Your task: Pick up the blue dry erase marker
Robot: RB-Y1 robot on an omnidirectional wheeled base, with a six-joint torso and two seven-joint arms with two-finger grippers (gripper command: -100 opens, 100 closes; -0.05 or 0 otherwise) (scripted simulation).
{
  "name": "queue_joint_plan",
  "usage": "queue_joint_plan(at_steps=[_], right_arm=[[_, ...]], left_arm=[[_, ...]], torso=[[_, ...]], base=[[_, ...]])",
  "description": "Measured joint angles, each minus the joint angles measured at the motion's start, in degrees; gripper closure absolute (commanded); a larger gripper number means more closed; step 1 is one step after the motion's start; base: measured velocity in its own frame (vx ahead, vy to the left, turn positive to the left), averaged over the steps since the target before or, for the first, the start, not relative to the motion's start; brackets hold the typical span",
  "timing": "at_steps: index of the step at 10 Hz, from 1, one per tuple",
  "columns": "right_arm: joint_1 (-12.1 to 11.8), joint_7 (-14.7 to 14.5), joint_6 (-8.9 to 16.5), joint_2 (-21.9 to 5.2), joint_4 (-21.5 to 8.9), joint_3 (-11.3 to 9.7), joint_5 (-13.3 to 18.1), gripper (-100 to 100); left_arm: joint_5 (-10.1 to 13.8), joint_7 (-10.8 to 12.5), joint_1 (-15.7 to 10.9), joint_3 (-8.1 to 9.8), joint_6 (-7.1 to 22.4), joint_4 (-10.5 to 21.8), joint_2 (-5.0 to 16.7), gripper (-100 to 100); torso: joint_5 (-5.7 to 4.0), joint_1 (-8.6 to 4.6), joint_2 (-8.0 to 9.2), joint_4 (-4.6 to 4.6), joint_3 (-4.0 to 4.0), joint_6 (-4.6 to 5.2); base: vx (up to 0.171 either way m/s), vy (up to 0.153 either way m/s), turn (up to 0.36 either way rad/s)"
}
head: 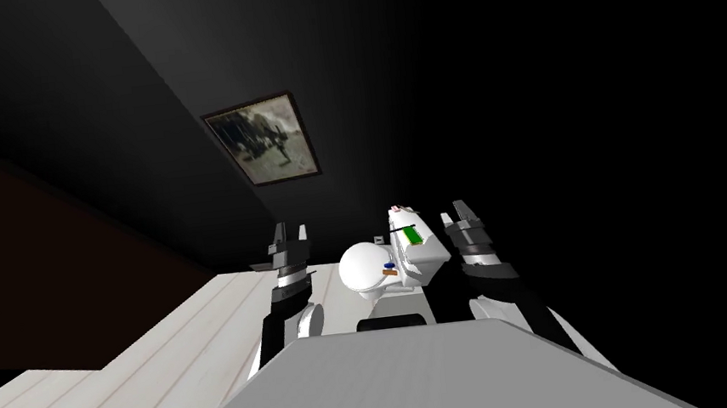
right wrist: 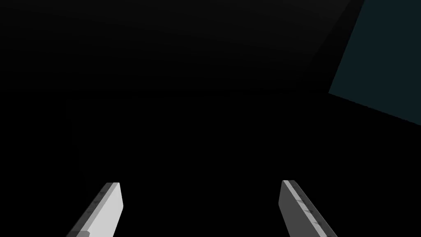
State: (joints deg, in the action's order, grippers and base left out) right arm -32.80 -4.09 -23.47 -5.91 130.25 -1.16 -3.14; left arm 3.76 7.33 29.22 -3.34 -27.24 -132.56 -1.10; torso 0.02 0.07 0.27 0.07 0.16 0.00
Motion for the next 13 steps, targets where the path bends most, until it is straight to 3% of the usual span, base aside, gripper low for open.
queue_joint_plan(at_steps=[10,13], right_arm=[[-3.0,-1.1,-4.8,-15.3,-9.1,4.9,10.1,-100],[-4.1,-1.6,-6.9,-20.2,-13.3,6.8,14.6,-100]], left_arm=[[0.0,0.0,0.0,0.00,0.0,0.0,0.0,0],[0.0,0.0,0.0,0.00,0.0,0.0,0.0,0]], torso=[[0.00,-0.02,-0.13,-0.02,-0.07,0.00],[0.01,0.03,-0.11,-0.02,-0.06,0.02]], base=[[-0.051,0.030,0.133],[-0.042,0.050,0.205]])
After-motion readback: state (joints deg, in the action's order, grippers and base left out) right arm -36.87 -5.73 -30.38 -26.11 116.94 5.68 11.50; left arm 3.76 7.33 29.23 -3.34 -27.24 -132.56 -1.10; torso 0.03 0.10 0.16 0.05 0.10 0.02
